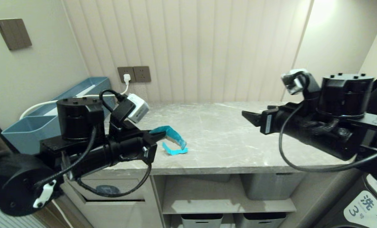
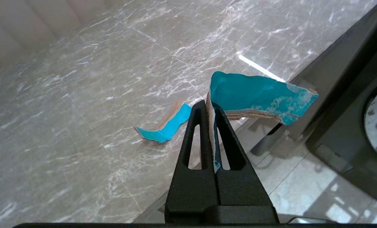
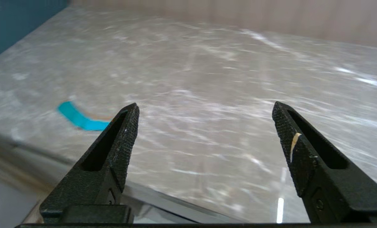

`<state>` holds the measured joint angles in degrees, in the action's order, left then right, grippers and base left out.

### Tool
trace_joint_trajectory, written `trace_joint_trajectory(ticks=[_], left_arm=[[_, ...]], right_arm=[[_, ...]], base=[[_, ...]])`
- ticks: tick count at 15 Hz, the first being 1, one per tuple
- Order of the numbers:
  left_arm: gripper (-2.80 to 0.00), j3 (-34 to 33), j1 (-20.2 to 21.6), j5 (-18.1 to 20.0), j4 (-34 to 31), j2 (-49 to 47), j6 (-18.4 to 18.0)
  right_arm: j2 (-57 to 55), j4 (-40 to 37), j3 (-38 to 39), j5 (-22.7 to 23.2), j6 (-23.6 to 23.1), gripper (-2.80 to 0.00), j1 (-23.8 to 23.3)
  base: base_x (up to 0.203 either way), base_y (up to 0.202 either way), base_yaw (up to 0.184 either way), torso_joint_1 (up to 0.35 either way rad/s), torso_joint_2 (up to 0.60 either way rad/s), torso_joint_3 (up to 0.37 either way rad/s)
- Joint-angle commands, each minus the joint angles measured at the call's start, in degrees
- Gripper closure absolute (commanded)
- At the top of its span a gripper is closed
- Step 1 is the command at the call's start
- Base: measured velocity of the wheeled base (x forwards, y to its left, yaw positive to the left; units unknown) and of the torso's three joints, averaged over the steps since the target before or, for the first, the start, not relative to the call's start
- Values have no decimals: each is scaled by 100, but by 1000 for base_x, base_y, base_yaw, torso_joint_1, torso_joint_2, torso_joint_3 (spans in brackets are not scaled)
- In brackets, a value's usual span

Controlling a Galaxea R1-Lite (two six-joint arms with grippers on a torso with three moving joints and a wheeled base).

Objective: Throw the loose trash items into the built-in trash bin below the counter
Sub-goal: Put the garbage in the trash can

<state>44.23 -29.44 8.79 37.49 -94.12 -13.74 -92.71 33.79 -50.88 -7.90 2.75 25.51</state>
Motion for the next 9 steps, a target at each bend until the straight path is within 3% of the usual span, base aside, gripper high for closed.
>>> trace_joint_trajectory(ticks=[1,2,5,9], left_arm=[[0,-163,87,0,127,254,106],[0,-187,96,-9,153,280,108],[0,-187,114,3,153,324,150],[0,-236,128,0,162,437,328]], right_arm=[[829,16,461,-5,-17,-280,-524],[1180,9,828,-2,-40,0,-931],[2467,-13,2099,38,-474,0,-2169],[4598,-124,4236,67,-961,0,-2570]], base=[[0,0,0,0,0,0],[0,0,0,0,0,0],[0,0,0,0,0,0],[0,0,0,0,0,0]])
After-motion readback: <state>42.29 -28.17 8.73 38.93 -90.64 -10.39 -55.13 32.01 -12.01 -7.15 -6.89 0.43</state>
